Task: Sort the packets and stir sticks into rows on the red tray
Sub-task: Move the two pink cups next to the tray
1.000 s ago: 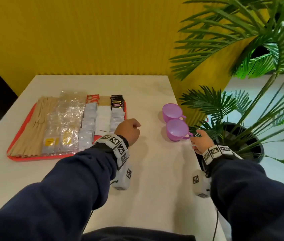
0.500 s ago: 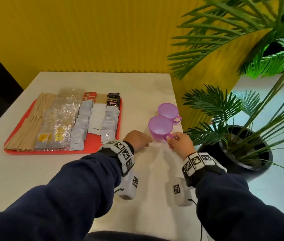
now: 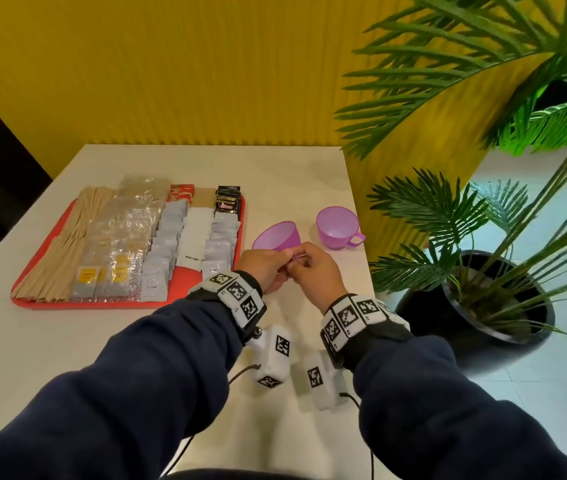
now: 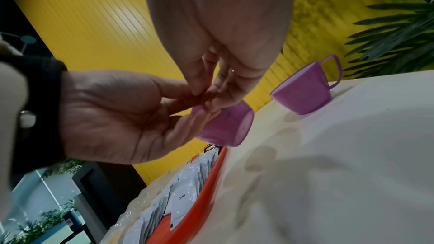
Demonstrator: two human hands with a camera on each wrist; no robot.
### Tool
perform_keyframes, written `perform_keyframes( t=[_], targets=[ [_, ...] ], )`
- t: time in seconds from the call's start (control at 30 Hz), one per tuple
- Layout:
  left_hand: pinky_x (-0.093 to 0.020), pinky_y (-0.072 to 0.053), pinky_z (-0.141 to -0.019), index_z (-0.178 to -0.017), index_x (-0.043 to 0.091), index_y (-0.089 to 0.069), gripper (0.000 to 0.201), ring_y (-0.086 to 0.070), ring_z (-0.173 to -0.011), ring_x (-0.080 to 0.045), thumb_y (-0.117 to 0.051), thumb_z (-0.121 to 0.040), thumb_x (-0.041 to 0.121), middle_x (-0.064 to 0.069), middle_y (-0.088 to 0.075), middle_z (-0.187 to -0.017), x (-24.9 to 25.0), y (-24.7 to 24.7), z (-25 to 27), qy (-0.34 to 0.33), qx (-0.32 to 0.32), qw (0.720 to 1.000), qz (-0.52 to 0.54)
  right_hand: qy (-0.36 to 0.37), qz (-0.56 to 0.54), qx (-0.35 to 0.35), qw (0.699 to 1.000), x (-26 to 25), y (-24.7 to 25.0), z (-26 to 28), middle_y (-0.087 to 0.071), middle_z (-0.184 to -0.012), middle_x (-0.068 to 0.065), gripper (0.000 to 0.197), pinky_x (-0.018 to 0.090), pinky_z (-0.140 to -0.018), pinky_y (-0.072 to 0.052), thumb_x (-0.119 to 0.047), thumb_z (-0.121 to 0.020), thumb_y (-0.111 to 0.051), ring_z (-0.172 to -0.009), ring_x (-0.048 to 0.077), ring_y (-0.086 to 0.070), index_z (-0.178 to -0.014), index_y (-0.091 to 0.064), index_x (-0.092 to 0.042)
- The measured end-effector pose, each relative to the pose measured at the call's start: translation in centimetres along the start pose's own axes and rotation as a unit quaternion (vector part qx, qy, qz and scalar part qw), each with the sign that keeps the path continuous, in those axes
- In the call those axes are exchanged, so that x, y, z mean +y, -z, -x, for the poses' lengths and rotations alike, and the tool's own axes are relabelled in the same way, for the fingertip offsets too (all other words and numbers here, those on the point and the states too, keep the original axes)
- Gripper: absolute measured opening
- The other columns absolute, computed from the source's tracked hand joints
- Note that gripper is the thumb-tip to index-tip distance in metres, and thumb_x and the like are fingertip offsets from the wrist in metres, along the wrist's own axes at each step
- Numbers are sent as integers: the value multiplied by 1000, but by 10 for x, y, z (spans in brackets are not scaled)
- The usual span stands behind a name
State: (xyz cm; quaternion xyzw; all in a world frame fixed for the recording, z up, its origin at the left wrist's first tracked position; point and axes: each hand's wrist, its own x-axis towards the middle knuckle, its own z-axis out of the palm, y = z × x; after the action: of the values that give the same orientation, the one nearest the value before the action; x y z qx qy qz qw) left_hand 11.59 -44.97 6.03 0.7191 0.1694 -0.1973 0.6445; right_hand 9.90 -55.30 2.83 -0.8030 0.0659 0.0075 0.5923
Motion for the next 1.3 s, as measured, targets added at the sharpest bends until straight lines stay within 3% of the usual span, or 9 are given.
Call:
perform_keyframes(
  t=[0.1,0.33,0.53,0.67,0.77,0.83,1.0,1.13,1.3],
  targets=[
    [-15,-47,-44,-74,11,-60,20,-57,-54,-13,-56,-93,17,-6,-60,-66,0,6,1,21,-6,999,32,-4,-19,-39,999,3,-1,-2,-64,-81,8,35,38,-79,-50,4,-82,-52,-80,22,-61,-79,-58,-31],
    [-20,-53,-51,-90,12,-62,13,-63,-64,-19,-55,-92,23,-8,-67,-78,-1,22,-6,81,-22,992,91,-9,-56,-109,992,-3,-4,-13,-60,-84,14,36,34,-78,-46,6,-85,-52,-78,21,-56,-85,-58,-29],
    [-24,-54,-58,-81,8,-61,21,-63,-67,-20,-54,-92,24,-10,-67,-80,7,28,-16,78,2,992,99,-25,-65,-140,988,-6,-7,-25,-60,-77,-1,28,19,-68,-43,6,-86,-52,-73,10,-56,-96,-52,-21],
    [-24,-50,-65,-78,10,-61,20,-61,-68,-16,-56,-92,24,-6,-63,-80,10,39,-27,75,17,993,94,-25,1,39,999,-3,11,-44,-61,-82,5,26,27,-71,-44,1,-87,-48,-79,21,-58,-104,-52,-18],
    [-23,-47,-69,-78,12,-59,18,-58,-70,-14,-54,-93,21,-2,-59,-79,10,51,-33,77,15,993,92,-80,77,228,967,3,41,-60,-58,-102,15,30,34,-79,-43,-5,-90,-41,-95,30,-55,-116,-54,-12],
    [-23,-47,-68,-80,12,-59,16,-59,-71,-14,-54,-93,19,-2,-59,-82,9,60,-36,81,16,993,90,-112,80,263,955,12,60,-70,-57,-115,18,33,32,-79,-40,-9,-92,-41,-104,33,-53,-123,-50,-11],
    [-26,-49,-77,-84,10,-58,11,-60,-77,-17,-54,-93,12,-5,-60,-85,11,77,-44,76,1,992,96,-221,200,136,945,39,78,-88,-47,-134,20,40,37,-96,-36,-16,-97,-37,-121,36,-45,-137,-37,-7],
    [-19,-54,-57,-86,12,-58,10,-61,-75,-14,-52,-95,12,-3,-61,-85,20,86,-52,61,1,994,85,-197,283,68,936,55,73,-94,-49,-136,15,36,33,-103,-36,-10,-97,-37,-126,27,-45,-131,-48,-5],
    [-20,-50,-64,-83,14,-58,14,-61,-73,-13,-52,-95,14,0,-62,-83,23,86,-59,63,6,996,58,-144,322,32,935,47,56,-95,-52,-132,10,34,24,-98,-37,-8,-97,-40,-120,20,-50,-127,-53,-6]
  ],
)
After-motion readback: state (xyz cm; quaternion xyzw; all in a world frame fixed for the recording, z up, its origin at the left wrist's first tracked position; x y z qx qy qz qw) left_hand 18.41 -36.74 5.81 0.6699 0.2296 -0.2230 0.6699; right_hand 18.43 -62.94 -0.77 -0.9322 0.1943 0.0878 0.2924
